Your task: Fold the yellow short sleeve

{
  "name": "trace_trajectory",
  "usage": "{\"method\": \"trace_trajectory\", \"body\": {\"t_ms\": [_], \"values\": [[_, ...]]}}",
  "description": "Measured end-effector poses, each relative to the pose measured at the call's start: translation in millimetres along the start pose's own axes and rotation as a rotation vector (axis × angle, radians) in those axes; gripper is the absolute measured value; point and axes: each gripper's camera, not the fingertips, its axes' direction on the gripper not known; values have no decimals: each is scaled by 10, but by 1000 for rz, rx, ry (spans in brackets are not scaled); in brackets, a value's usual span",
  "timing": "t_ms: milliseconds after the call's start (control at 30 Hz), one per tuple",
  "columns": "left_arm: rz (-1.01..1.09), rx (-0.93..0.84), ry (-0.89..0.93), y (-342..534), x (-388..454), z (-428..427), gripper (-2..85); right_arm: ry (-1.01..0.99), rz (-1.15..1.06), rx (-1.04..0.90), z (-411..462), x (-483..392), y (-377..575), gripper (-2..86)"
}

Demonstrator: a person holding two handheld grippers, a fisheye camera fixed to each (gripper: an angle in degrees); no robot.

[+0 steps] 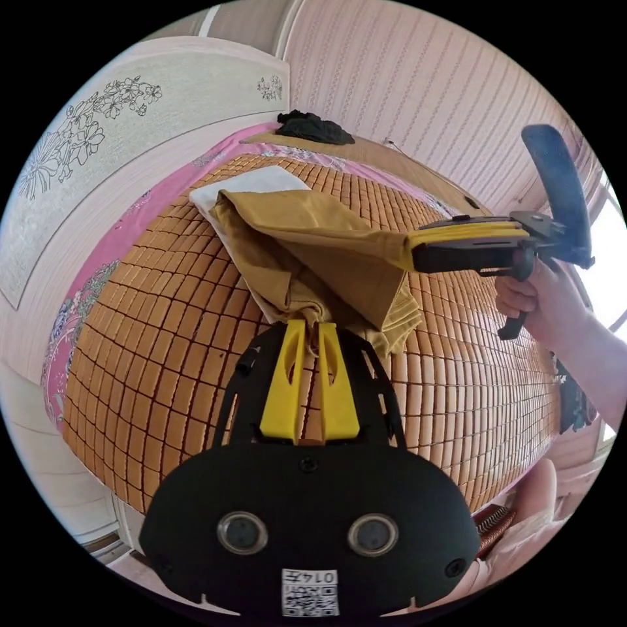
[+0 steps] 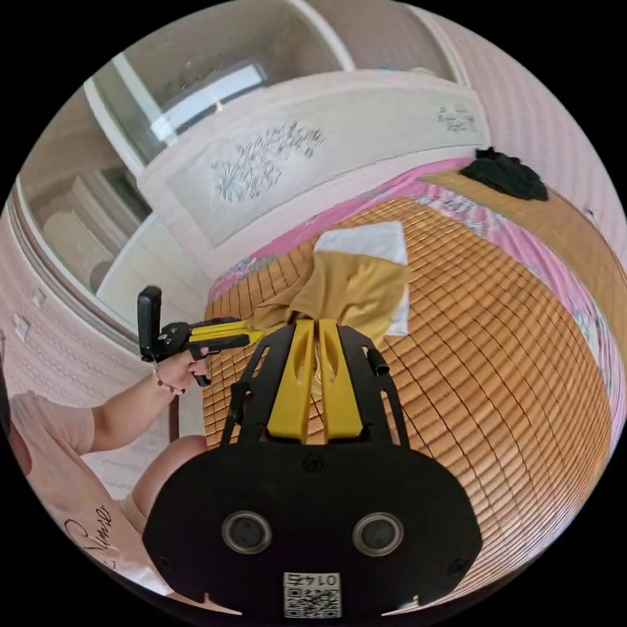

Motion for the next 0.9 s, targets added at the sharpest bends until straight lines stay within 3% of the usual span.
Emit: {"method": "trace_trajectory", "body": {"t_ms": [200, 433, 600, 733, 800, 900], "values": [[48, 159, 237, 426, 175, -1070, -4, 62, 237, 166, -1747, 198, 1581, 4], [27, 199, 450, 1327, 987, -2094, -8, 170, 459, 227, -3219, -495, 3610, 4], [128, 119, 459, 993, 1528, -2208, -7, 181, 483, 445, -4154, -688, 3920, 5], [183, 251, 486, 399, 2018, -2733, -1, 237, 423, 679, -4914, -964, 4040, 5], [195, 293, 493, 266, 2216, -2962, 4, 237, 439, 708, -5043, -1001, 4201, 5], [236, 201, 489, 242, 2505, -2917, 10, 282, 548, 604, -4880, -907, 4599, 6]]}}
